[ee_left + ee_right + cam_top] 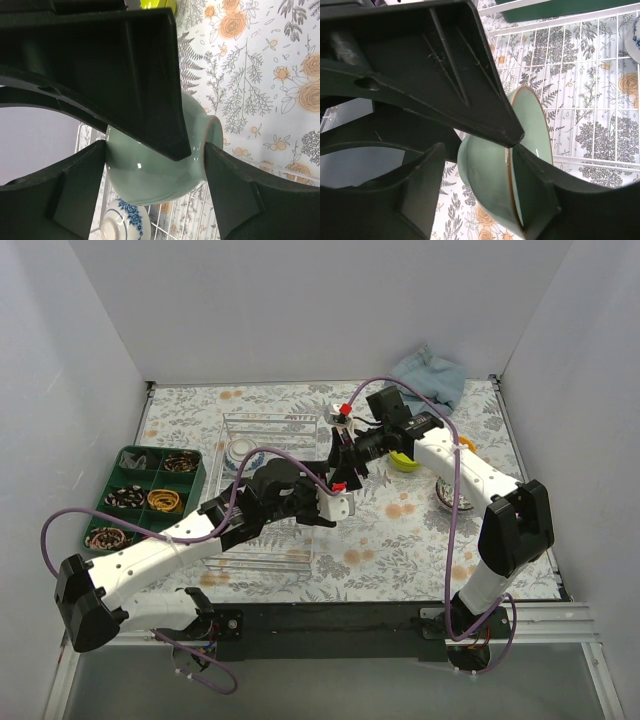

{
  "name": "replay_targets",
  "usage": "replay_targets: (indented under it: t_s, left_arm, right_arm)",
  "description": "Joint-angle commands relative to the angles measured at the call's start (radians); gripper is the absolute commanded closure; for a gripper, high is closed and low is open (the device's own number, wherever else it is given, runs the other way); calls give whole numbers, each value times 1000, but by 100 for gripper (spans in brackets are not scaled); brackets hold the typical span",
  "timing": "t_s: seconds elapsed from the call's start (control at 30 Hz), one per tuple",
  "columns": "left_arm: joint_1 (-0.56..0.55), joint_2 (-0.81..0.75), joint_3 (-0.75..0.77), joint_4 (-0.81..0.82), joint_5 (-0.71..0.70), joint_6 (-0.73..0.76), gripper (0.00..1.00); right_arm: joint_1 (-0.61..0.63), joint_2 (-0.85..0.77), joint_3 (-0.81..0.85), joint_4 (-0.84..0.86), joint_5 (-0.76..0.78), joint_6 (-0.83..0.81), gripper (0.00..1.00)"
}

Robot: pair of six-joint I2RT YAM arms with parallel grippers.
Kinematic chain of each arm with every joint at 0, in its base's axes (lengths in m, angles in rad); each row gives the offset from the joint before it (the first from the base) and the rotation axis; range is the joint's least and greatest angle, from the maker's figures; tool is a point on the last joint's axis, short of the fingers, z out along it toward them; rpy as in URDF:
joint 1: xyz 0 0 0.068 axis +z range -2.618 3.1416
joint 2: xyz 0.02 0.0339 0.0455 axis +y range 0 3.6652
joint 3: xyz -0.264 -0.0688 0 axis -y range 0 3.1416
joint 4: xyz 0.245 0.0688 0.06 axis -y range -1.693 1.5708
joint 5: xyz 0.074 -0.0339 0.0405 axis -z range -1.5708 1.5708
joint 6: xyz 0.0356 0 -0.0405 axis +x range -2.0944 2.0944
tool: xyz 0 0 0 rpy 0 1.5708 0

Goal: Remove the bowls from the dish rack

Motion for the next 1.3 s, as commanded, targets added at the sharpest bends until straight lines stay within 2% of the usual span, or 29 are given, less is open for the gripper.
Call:
replay_targets:
  t_s: [0.0,0.07,0.1,0.17,0.2,0.3,0.4,0.43,0.63,0.67,0.77,1.0,1.13,1.27]
  left_arm:
    - [-8,-11,67,94,-29,25,100]
    - [-9,-8,67,94,-27,16,100]
    - [-9,-8,65,96,-27,15,100]
    - [-9,-6,61,97,-27,4,98]
    - [-9,-5,56,97,-27,1,95]
    - [-9,-6,45,107,-41,-11,84]
    - [-9,-9,32,127,-55,-53,59]
    - [-9,-11,27,143,-72,-67,47]
    - [-8,-17,2,203,-145,-174,23]
    - [-8,-14,2,203,-153,-212,15]
    - [-2,-9,1,216,-176,-303,2]
    - [93,-13,18,222,-173,-585,2]
    - [190,0,51,170,-175,-805,2]
    - [285,38,88,88,-193,-924,2]
  right_arm:
    - [4,-8,-11,-77,-47,-30,46]
    - [4,1,-9,-97,-50,-42,57]
    - [6,3,-9,-112,-49,-44,70]
    - [6,6,-9,-125,-47,-51,86]
    - [6,3,-9,-131,-42,-55,98]
    - [6,-9,-12,-134,-26,-56,99]
    - [4,-23,-17,-136,19,-44,99]
    - [4,-32,-20,-133,36,-42,99]
    - [-39,-103,-74,-117,192,7,99]
    - [-54,-115,-100,-96,261,25,99]
    - [-88,-178,-152,-50,403,91,99]
    - [-109,-342,-353,127,735,208,99]
    - [-109,-379,-425,219,896,293,99]
    - [-106,-371,-450,240,1046,330,99]
